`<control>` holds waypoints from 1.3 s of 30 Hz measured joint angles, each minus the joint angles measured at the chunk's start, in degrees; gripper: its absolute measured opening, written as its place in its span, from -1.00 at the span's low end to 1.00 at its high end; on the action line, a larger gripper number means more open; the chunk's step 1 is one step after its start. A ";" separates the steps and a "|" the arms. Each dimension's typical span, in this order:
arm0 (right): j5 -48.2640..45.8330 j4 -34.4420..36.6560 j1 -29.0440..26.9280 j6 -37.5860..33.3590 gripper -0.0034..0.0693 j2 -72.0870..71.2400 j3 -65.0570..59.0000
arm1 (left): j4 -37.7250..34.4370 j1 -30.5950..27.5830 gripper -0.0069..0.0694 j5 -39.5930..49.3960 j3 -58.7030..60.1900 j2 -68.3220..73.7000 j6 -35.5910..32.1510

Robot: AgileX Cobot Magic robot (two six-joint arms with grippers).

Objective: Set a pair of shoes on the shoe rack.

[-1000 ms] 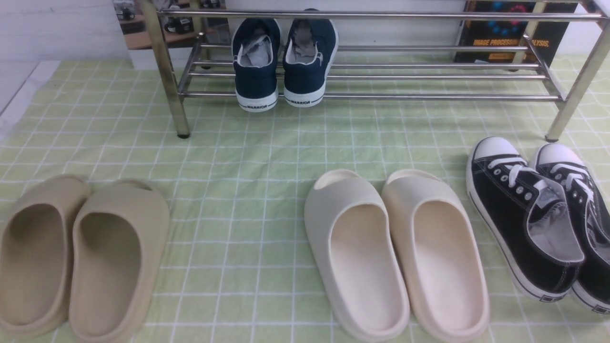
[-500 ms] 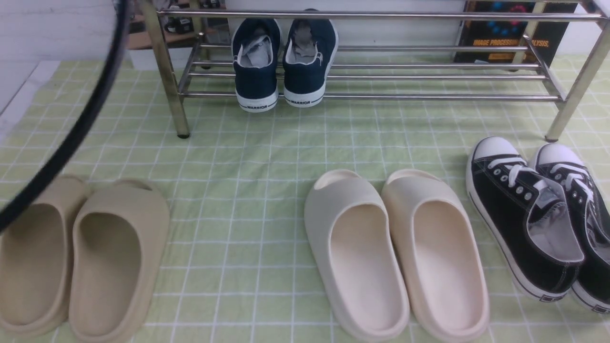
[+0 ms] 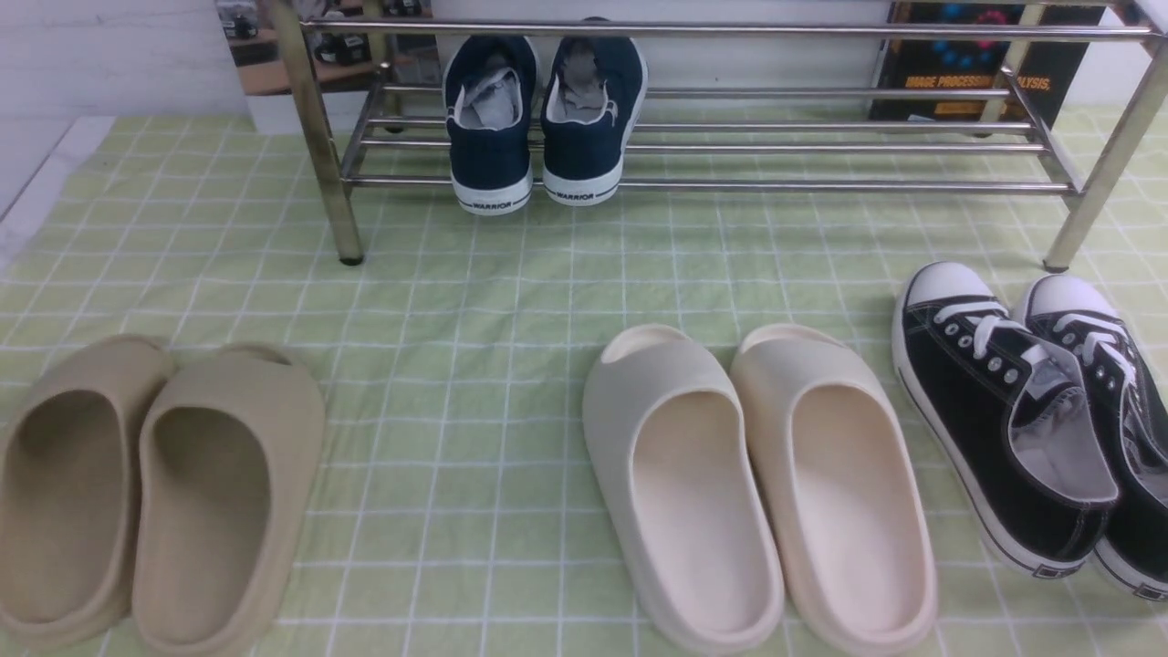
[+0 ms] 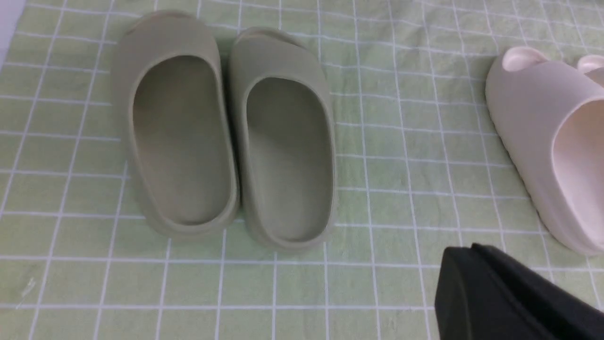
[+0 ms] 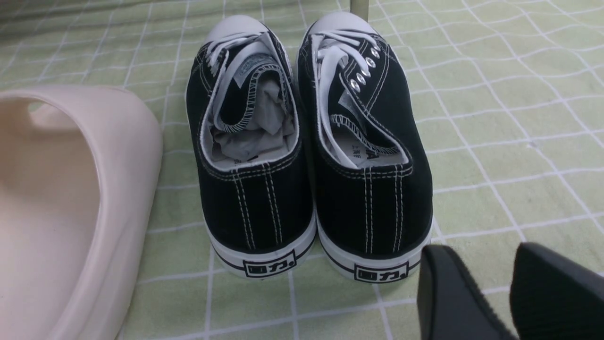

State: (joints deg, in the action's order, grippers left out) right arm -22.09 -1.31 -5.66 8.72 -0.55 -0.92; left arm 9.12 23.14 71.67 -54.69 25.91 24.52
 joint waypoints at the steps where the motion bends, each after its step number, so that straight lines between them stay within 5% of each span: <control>1: 0.00 0.00 0.00 0.00 -0.25 0.00 0.00 | 0.00 0.00 -0.85 0.00 0.07 -0.01 0.07; 10: 0.00 0.00 0.00 0.00 -0.25 0.00 0.00 | 0.07 0.00 -0.85 -0.58 2.47 -0.73 0.12; 17: 0.00 0.00 0.00 0.00 -0.25 0.00 0.00 | -0.60 -4.75 -0.85 -25.18 20.48 -11.11 -0.38; 23: 0.00 0.00 0.00 0.00 -0.25 0.00 0.00 | -6.04 -17.13 -0.85 -45.76 39.53 -23.54 -3.61; 31: 0.00 0.00 0.00 0.00 -0.25 0.00 0.00 | -13.35 -24.35 -0.85 -49.75 51.40 -26.54 -18.35; 39: 0.00 0.00 0.00 0.00 -0.25 0.00 0.00 | -13.02 -24.31 -0.85 -50.79 56.22 -26.54 -16.63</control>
State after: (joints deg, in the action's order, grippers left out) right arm -22.09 -1.31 -5.66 8.72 -0.55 -0.92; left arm -3.90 -1.17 20.88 1.53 -0.63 7.90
